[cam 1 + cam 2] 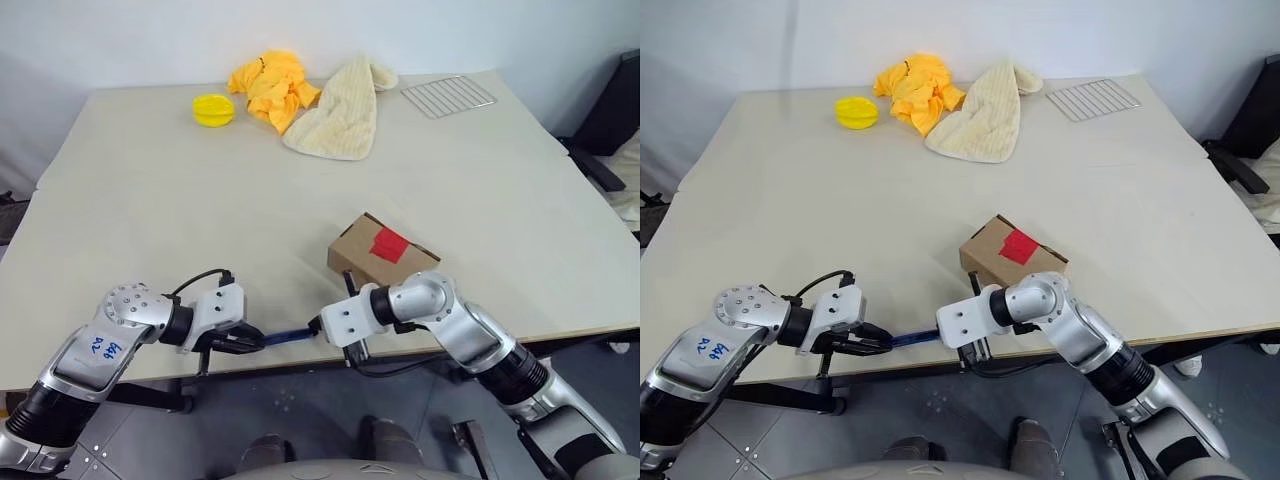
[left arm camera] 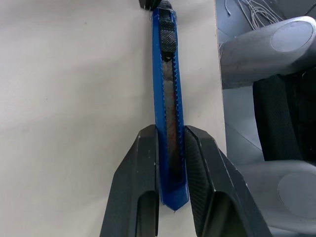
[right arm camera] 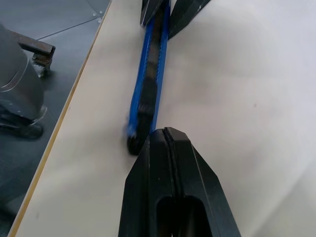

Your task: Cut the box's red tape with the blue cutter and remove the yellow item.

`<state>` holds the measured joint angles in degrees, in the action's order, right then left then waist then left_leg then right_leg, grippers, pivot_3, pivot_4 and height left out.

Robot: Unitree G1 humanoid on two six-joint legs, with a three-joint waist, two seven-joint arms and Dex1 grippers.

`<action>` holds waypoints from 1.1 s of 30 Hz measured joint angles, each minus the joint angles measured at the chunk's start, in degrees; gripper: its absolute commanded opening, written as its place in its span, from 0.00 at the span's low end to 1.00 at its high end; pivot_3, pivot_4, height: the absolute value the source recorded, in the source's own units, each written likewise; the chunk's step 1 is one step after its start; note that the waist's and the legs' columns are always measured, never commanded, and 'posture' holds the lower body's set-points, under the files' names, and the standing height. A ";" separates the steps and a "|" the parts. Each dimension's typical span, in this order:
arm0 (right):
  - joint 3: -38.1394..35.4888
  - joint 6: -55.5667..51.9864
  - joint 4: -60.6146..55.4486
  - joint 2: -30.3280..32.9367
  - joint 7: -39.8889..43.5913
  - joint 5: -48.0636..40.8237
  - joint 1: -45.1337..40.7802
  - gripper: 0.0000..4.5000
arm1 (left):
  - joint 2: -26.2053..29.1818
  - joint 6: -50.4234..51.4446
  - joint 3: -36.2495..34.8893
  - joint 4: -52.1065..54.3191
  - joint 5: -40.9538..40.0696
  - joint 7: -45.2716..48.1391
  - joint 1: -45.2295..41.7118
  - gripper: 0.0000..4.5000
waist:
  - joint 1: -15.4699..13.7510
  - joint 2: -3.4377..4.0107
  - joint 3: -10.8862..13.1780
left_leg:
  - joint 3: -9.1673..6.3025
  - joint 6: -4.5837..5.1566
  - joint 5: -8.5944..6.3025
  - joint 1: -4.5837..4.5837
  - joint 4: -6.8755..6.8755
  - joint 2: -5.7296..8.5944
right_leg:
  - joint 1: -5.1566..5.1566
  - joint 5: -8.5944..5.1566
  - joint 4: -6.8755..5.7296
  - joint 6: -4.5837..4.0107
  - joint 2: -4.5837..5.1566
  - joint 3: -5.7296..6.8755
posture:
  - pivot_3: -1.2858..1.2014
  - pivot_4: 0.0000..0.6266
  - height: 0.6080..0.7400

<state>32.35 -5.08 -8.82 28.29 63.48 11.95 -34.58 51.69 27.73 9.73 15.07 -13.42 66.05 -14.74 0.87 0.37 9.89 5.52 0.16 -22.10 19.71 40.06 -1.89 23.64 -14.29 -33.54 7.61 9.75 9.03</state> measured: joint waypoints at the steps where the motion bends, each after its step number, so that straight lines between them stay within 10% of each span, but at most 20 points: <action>1: 0.08 -0.02 -0.01 -0.13 0.01 0.00 0.00 0.00 | -0.03 -0.05 0.01 0.05 -0.01 -0.11 -0.09 0.10 | 0.07 0.00 0.00 | 0.01 0.00 0.00 0.00 0.00 0.00 | 0.00 0.00 0.00 0.00 0.00 -0.01 | 0.52 0.24 1.00; 33: 0.53 0.68 -2.90 -0.12 -0.62 0.43 2.67 0.00 | 0.03 1.71 -0.40 2.21 0.02 -0.41 1.43 0.10 | 0.53 0.00 0.00 | -0.01 -0.01 -0.01 0.00 0.00 0.00 | -0.01 0.00 0.01 0.00 0.00 0.00 | 0.52 0.24 1.00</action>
<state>32.89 -4.40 -11.72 28.17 62.86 12.38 -31.90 51.72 29.45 9.32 17.27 -13.40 65.65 -13.30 1.40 0.37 9.89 5.51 0.15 -22.10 19.71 40.06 -1.89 23.63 -14.29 -33.54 7.61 9.75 9.03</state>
